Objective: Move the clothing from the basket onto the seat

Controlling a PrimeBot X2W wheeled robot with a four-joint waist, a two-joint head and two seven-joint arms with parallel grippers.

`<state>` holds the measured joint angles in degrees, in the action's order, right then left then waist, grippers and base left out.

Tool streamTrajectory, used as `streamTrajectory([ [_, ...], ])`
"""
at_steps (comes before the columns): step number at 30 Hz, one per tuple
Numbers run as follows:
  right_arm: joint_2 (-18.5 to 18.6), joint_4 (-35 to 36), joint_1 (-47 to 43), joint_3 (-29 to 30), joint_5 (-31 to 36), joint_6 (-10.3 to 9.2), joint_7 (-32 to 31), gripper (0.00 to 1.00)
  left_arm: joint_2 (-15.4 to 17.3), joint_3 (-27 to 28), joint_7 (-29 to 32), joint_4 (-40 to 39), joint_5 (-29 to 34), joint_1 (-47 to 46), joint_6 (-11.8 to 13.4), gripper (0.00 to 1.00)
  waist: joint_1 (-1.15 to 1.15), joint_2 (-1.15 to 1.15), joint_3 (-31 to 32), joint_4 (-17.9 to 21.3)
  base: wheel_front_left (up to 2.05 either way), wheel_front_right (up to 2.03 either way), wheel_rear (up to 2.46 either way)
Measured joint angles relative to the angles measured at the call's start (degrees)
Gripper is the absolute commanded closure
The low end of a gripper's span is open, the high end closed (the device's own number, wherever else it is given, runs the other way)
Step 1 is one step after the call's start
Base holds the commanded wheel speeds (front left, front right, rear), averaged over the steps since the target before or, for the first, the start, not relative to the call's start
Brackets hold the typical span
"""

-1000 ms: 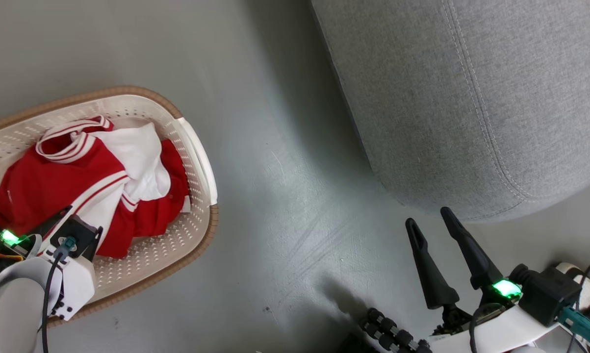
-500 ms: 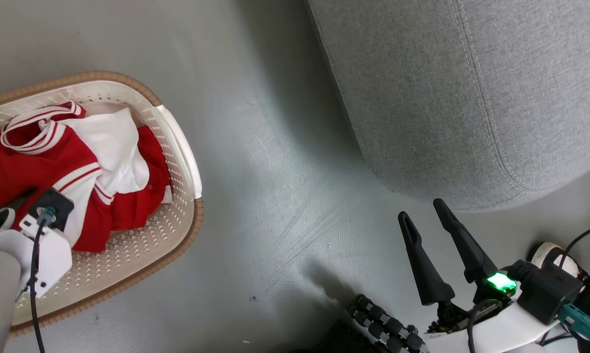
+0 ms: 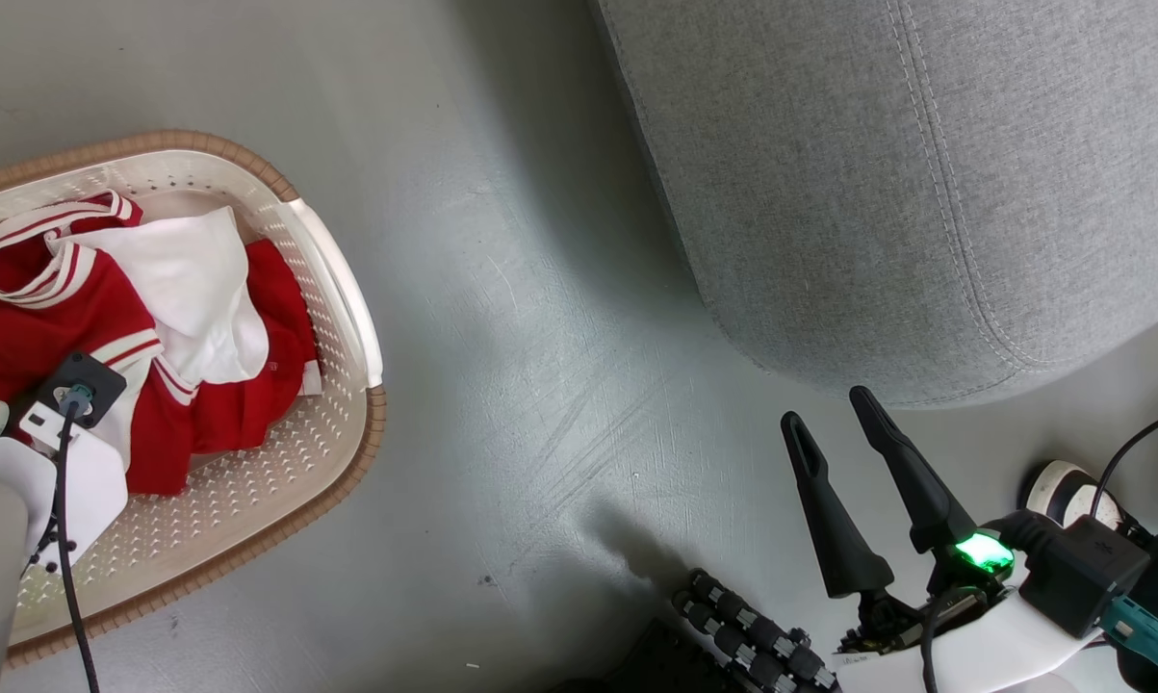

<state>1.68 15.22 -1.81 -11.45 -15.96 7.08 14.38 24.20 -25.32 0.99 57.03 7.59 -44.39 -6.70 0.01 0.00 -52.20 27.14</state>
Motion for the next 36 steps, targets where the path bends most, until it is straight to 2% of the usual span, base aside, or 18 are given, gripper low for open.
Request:
streamTrajectory([
  [23,0.0,0.2,6.2,1.1,-0.7,0.0,0.0,0.0,-1.8,0.8,-3.2,2.4,-2.0,-1.1,-0.1,1.0,0.0,0.0,1.8,0.0,0.0,0.0,0.0],
  [36,0.1,-4.1,10.4,1.5,0.0,0.0,0.0,0.0,-4.0,1.0,-6.8,3.6,-3.6,-1.1,-0.1,1.0,0.0,0.0,5.0,-1.5,0.0,0.0,0.0],
])
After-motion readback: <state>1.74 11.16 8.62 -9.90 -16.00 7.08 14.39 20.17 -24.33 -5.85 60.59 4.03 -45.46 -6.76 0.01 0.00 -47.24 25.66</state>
